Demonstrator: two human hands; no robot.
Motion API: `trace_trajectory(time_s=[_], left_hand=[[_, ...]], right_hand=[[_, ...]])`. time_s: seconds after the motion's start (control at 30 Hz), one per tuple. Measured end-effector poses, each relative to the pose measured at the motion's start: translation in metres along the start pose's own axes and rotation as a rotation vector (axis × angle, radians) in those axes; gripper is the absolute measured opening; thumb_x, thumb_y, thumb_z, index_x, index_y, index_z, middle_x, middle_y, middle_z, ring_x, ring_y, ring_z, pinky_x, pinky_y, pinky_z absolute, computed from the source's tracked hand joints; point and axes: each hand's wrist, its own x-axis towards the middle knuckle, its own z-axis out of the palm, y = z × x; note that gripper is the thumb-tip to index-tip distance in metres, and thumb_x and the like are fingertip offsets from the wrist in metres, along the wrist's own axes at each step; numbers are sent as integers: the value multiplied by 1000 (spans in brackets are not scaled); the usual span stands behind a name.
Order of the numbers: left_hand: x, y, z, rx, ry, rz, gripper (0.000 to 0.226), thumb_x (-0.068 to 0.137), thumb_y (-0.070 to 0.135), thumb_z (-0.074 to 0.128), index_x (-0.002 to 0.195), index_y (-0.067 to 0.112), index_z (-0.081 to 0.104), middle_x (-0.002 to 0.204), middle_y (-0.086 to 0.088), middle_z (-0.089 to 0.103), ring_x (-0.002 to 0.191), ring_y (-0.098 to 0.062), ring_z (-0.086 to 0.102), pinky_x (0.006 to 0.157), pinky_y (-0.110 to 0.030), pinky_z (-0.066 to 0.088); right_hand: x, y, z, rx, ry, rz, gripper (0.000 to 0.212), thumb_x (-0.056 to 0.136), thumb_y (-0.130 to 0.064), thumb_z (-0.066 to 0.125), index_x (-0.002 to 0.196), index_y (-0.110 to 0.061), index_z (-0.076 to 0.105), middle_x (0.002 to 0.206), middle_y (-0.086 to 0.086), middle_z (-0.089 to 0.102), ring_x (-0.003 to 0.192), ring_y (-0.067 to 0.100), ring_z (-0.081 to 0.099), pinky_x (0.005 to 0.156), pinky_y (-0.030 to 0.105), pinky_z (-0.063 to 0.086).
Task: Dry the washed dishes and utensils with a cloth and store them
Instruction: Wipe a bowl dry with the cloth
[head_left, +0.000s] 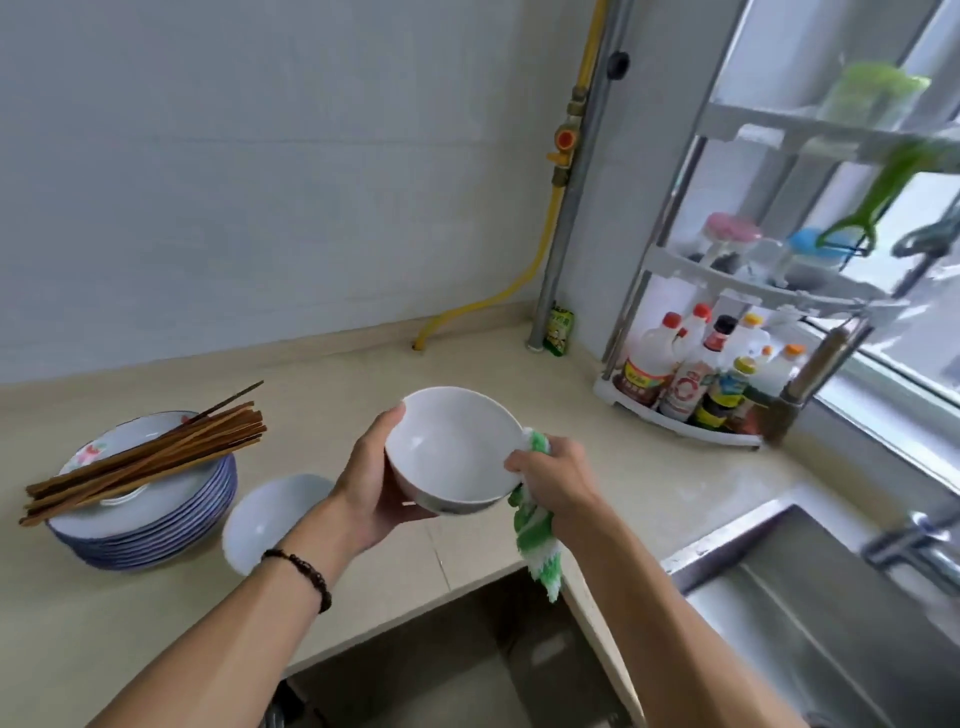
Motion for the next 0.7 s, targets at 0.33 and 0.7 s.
trace_trajectory(time_s=[0.33, 0.7], left_hand=[[13, -62, 200, 175, 12, -18, 35, 94, 47, 50, 118, 24, 62, 111, -14, 67, 104, -38, 64, 74, -45, 58], [38, -127, 365, 1115, 17, 263, 58, 88, 70, 48, 118, 20, 58, 110, -6, 61, 101, -29, 57, 87, -36, 49]], right_hand=[[-19, 84, -185, 76, 164, 13, 16, 95, -31, 65, 103, -17, 66, 92, 12, 72, 77, 25, 71, 78, 43, 61], [-39, 179, -335, 402, 303, 73, 30, 93, -13, 53, 122, -16, 46, 112, 17, 61, 82, 27, 66, 77, 46, 60]])
